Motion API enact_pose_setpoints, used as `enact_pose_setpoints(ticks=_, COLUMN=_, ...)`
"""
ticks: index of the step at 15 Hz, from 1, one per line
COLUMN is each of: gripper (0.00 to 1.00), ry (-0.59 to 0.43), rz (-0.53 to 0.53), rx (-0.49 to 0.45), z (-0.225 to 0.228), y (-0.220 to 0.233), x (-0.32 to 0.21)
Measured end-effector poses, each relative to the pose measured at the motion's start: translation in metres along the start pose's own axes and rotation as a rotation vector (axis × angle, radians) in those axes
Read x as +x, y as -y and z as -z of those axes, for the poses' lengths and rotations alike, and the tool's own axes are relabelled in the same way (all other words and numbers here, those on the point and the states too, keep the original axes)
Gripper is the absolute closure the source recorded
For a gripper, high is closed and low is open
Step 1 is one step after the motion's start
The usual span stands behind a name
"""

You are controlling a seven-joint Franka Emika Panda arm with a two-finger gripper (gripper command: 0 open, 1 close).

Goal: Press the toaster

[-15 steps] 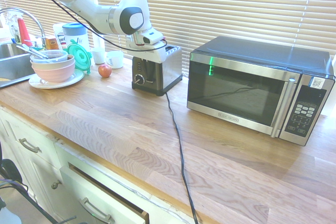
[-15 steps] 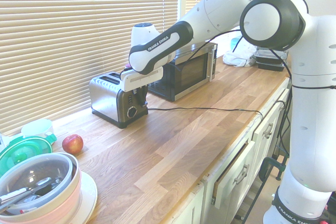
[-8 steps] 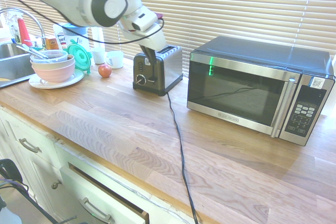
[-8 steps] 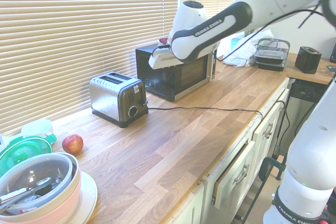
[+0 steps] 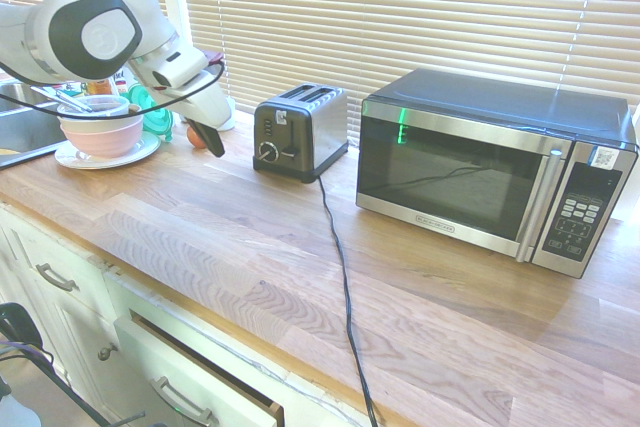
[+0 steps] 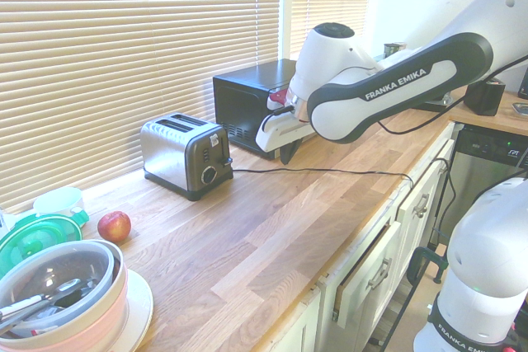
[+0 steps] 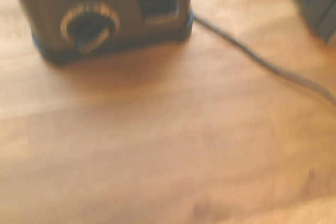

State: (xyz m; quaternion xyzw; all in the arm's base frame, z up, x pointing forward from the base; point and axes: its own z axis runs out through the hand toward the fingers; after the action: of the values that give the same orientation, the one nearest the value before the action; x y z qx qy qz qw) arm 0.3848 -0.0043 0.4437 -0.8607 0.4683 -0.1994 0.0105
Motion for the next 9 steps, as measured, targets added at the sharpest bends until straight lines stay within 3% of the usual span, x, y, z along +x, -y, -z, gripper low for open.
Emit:
enact_pose_setpoints(ticks=3, gripper=1.0, ry=0.066, rz=0.055, rx=-0.118, z=-0.011, y=0.02, x=-0.003)
enact_pose_setpoints(ticks=8, gripper=1.0, ry=0.109, rz=0.075, rx=-0.157, z=-0.029, y=0.042, x=0.007)
enact_pose_setpoints(ticks=9, gripper=0.0, ry=0.111, rz=0.074, rx=-0.157, z=-0.03, y=0.042, x=0.009)
